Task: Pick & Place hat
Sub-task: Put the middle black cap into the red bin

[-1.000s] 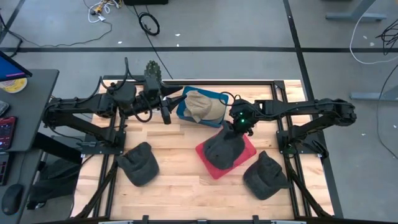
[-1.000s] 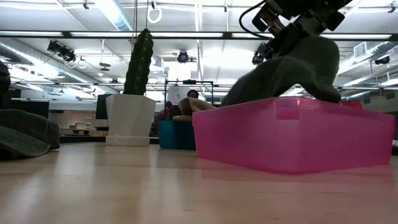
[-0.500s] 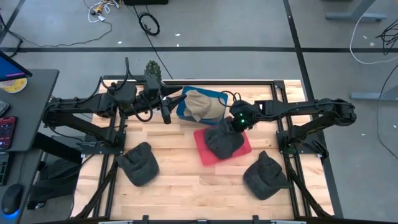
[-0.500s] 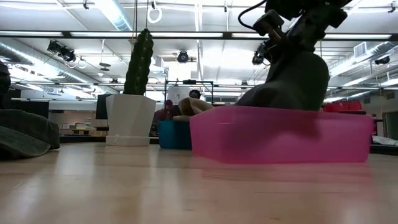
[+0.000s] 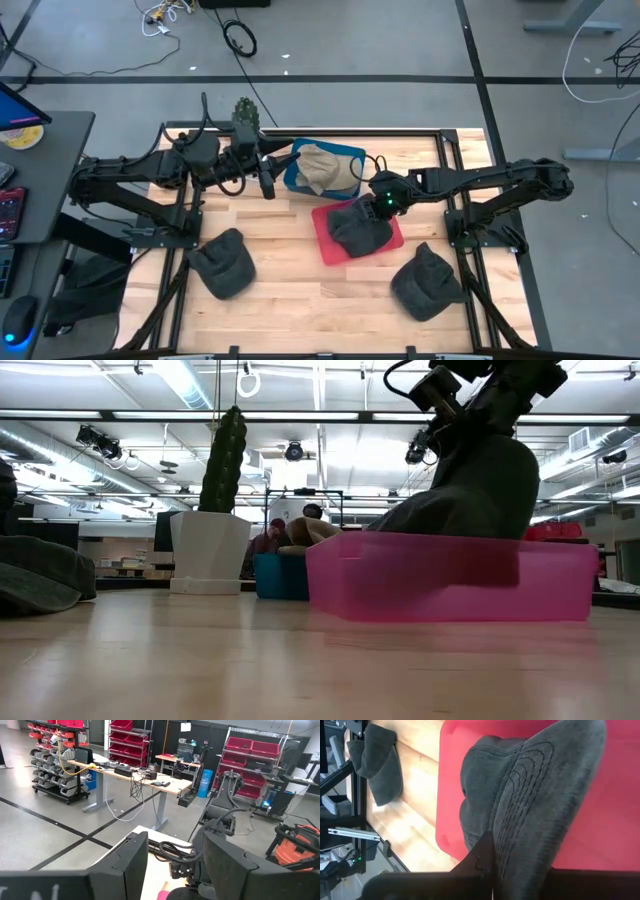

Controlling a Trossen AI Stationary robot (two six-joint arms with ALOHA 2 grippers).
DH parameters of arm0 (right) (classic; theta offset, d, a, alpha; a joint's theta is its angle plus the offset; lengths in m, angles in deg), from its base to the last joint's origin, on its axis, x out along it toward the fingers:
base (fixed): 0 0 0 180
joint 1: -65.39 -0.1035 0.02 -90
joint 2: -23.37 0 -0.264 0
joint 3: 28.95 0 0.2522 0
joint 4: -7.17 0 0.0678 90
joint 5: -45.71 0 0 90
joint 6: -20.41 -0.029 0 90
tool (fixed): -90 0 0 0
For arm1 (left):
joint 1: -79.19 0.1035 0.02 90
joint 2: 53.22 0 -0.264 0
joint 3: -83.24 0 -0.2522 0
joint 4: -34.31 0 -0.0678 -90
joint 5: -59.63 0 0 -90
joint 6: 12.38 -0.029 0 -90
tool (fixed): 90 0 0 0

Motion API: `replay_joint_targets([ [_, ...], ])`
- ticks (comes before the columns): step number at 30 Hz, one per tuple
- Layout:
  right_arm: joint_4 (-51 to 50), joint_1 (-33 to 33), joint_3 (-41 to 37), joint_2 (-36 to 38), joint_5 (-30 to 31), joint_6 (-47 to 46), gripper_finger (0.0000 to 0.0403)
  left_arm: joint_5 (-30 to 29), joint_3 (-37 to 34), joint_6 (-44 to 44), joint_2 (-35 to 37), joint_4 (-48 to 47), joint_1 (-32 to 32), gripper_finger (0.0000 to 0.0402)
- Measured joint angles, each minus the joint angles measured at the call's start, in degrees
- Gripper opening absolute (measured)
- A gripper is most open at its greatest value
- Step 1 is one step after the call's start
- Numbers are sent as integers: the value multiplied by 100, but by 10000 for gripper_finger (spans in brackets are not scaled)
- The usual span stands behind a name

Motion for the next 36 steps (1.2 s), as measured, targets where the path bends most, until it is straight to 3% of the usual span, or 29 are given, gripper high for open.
replay_joint_targets([
  [9, 568, -155, 0, 0, 264, -679, 9, 0, 0, 0, 0, 0, 2, 190],
  [27, 1354, -410, 4, -834, 398, -820, 10, 0, 0, 28, 0, 7, 1, 190],
  [32, 1153, -417, 4, -835, 551, -796, 27, 0, 0, 34, 0, 7, 0, 190],
  [36, 1129, -415, 4, -835, 449, -778, 65, 0, 0, 35, 0, 7, 0, 190],
])
